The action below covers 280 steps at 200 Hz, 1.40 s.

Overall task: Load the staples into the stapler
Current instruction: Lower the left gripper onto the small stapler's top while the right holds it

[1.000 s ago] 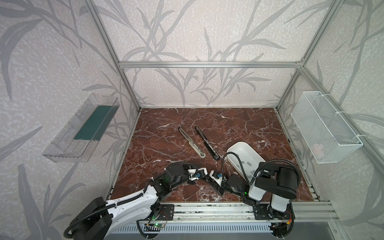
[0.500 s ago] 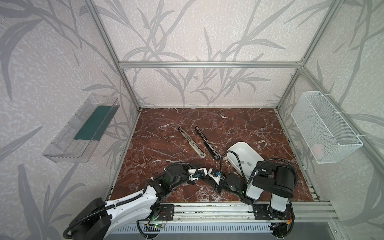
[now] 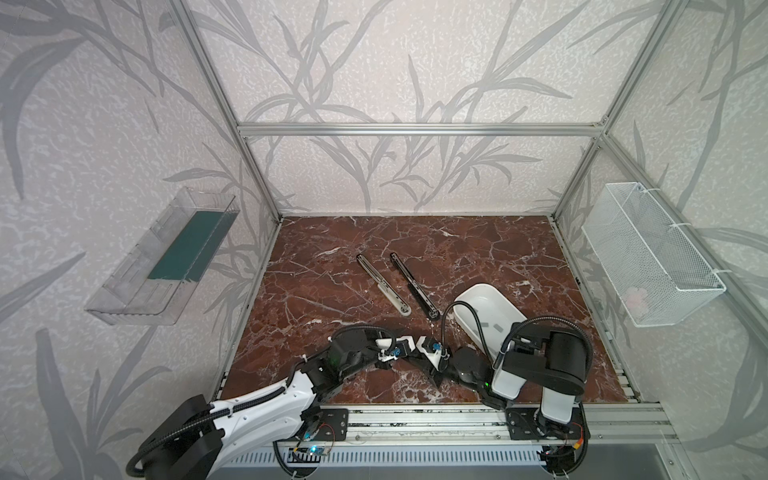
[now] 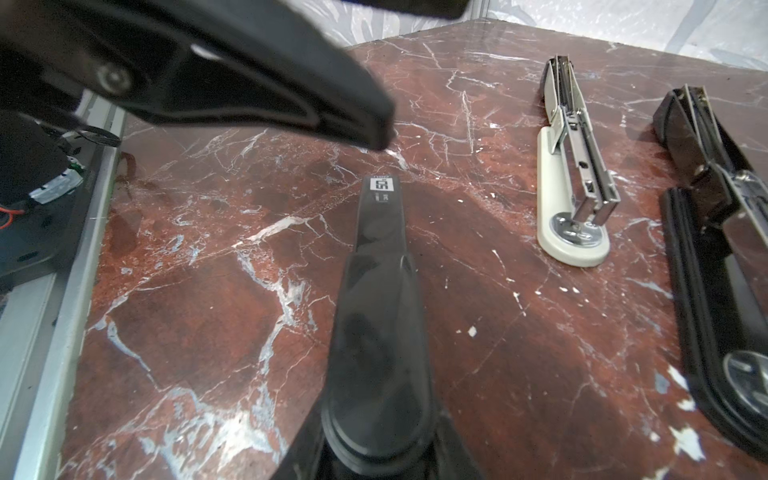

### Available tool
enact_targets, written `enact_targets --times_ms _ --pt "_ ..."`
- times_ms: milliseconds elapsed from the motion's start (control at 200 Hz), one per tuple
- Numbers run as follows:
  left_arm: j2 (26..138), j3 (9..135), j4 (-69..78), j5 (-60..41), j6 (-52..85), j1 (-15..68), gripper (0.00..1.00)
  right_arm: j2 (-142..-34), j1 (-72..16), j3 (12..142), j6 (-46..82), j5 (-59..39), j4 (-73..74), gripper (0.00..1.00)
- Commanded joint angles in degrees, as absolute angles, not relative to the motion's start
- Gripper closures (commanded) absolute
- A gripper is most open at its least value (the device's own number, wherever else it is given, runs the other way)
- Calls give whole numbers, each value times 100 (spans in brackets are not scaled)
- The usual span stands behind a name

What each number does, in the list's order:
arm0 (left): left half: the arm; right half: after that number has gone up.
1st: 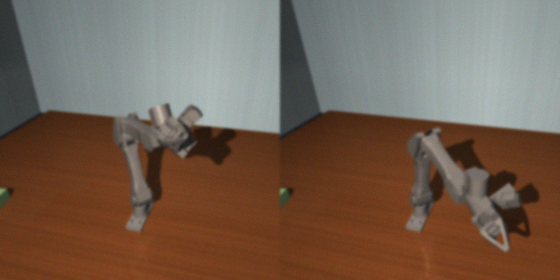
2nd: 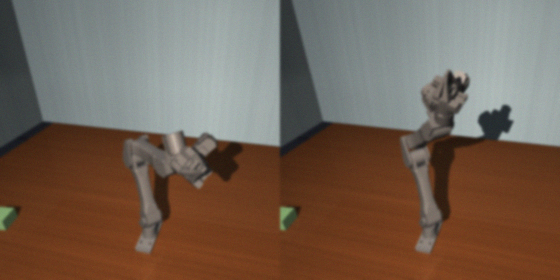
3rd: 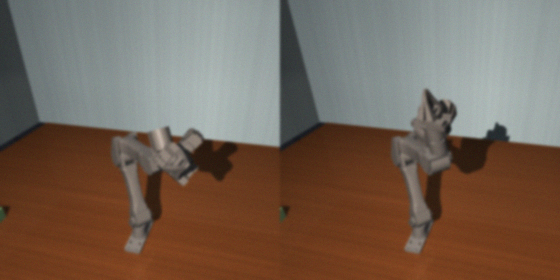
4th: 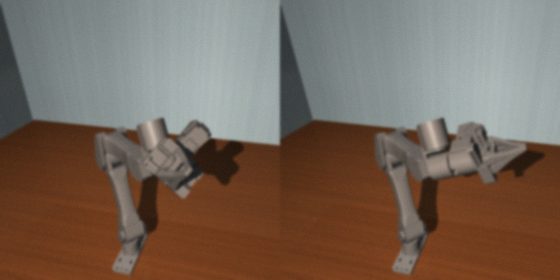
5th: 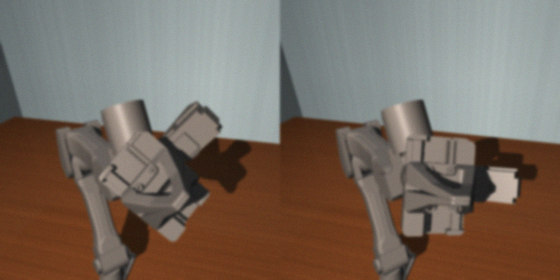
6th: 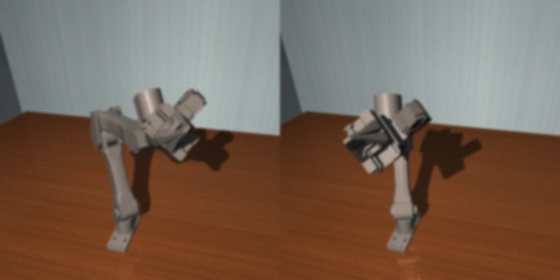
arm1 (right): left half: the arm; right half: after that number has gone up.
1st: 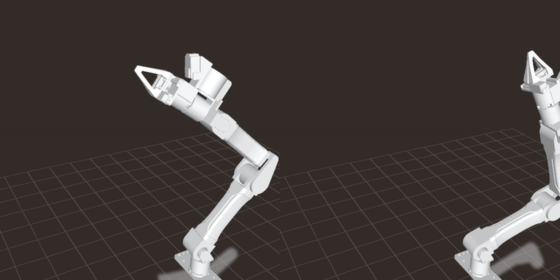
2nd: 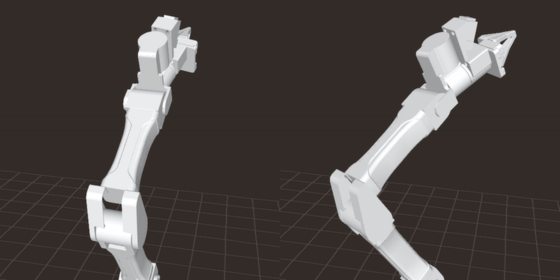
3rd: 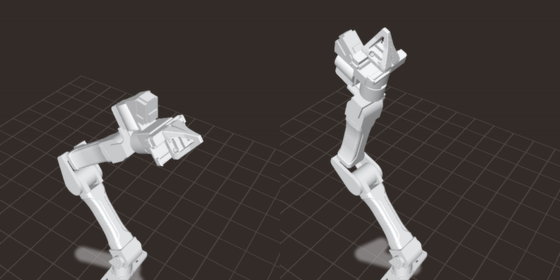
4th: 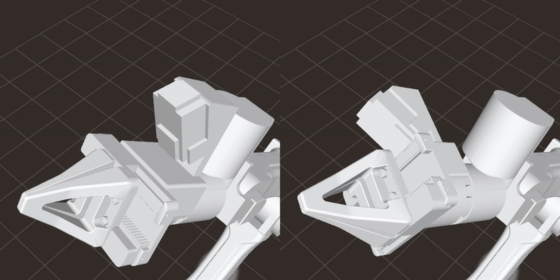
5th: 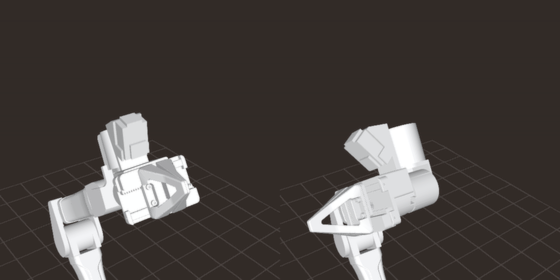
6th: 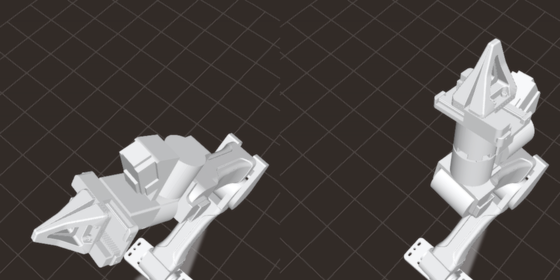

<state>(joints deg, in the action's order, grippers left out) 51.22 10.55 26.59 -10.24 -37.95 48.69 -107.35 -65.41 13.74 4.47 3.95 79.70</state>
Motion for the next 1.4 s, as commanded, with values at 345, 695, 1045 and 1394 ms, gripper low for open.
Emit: enact_targets --times_ms 345,695,1045,1394 --pt "5132 1098 2724 -1001 -3942 4905 69 -11004 -6565 1424 489 303 8050 63" --pt "5106 1116 2672 -981 -3946 4913 70 -10986 -6565 1461 488 304 8051 77" --pt "5225 1163 2233 -509 -4604 5084 69 -10969 -6565 1443 504 377 8051 83" --pt "5049 1246 1243 -1074 -5306 5338 59 -10870 -6557 1266 515 580 8051 86"
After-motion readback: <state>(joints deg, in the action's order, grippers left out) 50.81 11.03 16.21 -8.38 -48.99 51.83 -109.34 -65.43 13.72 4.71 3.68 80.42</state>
